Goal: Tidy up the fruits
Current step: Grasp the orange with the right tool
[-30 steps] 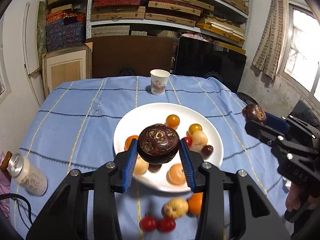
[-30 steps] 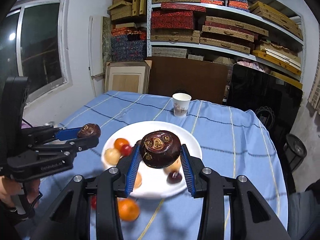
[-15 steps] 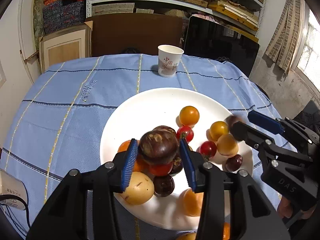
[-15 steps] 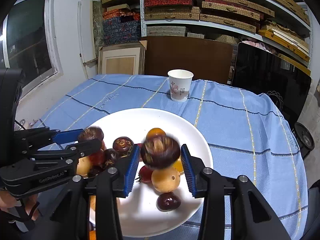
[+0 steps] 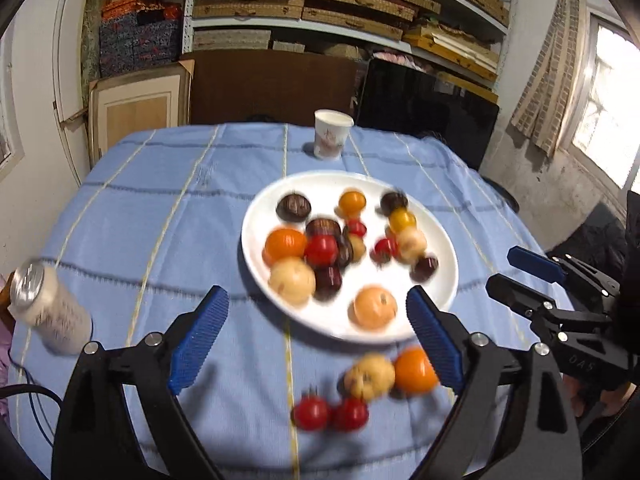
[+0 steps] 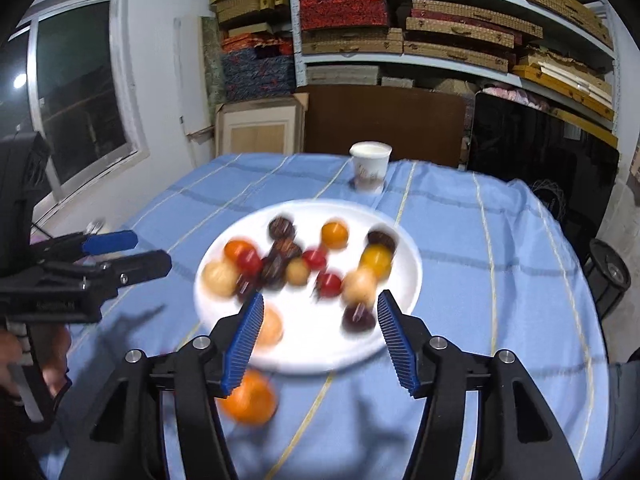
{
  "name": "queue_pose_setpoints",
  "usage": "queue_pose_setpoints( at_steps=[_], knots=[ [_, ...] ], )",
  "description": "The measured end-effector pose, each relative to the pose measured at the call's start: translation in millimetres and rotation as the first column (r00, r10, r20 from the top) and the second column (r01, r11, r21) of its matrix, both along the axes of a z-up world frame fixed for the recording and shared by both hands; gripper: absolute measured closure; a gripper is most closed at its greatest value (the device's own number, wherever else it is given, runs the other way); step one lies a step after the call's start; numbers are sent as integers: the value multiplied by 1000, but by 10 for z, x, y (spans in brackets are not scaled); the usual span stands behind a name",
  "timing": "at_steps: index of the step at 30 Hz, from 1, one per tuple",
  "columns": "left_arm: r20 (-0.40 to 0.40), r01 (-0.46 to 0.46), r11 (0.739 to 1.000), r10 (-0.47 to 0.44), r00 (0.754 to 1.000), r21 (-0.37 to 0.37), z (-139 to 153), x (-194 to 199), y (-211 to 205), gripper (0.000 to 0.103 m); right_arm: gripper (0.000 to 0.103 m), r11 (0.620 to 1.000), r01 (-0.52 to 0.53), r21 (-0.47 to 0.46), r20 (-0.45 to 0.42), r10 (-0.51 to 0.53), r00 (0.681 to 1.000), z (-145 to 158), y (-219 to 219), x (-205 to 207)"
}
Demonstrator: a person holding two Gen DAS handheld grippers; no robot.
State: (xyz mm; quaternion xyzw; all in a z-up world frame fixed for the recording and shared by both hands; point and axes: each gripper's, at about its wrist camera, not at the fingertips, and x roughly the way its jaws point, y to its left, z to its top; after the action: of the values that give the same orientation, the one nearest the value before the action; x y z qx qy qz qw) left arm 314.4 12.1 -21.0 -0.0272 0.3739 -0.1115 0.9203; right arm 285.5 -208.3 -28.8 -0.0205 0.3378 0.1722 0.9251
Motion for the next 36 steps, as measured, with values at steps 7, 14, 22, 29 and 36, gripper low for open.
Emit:
queue_pose_setpoints(
  at_steps=[7, 14, 22, 29, 36],
  knots=[
    [-29, 20, 998, -18, 999, 62, -422, -619, 33, 15, 43, 999, -32, -12, -71, 31, 997, -441, 221, -449],
    [-31, 2, 1000, -3, 1000, -28, -575, -711, 227, 15, 43, 1000, -24, 18, -116, 26, 993, -557, 373, -368],
    [-17, 10, 1000, -10, 1000, -4, -648, -717, 200, 15, 43, 999, -19, 29, -137, 23, 990, -676, 432, -224],
    [-15, 11, 1000, -11, 1000, 0, -654, -705, 191, 15, 43, 999, -25, 36, -163, 31, 986, -729, 494, -140],
    [-19, 5, 1000, -5, 1000, -3, -665, -691, 208, 15, 55, 1000, -15, 5, -152, 15, 988, -710, 553, -87]
  ],
)
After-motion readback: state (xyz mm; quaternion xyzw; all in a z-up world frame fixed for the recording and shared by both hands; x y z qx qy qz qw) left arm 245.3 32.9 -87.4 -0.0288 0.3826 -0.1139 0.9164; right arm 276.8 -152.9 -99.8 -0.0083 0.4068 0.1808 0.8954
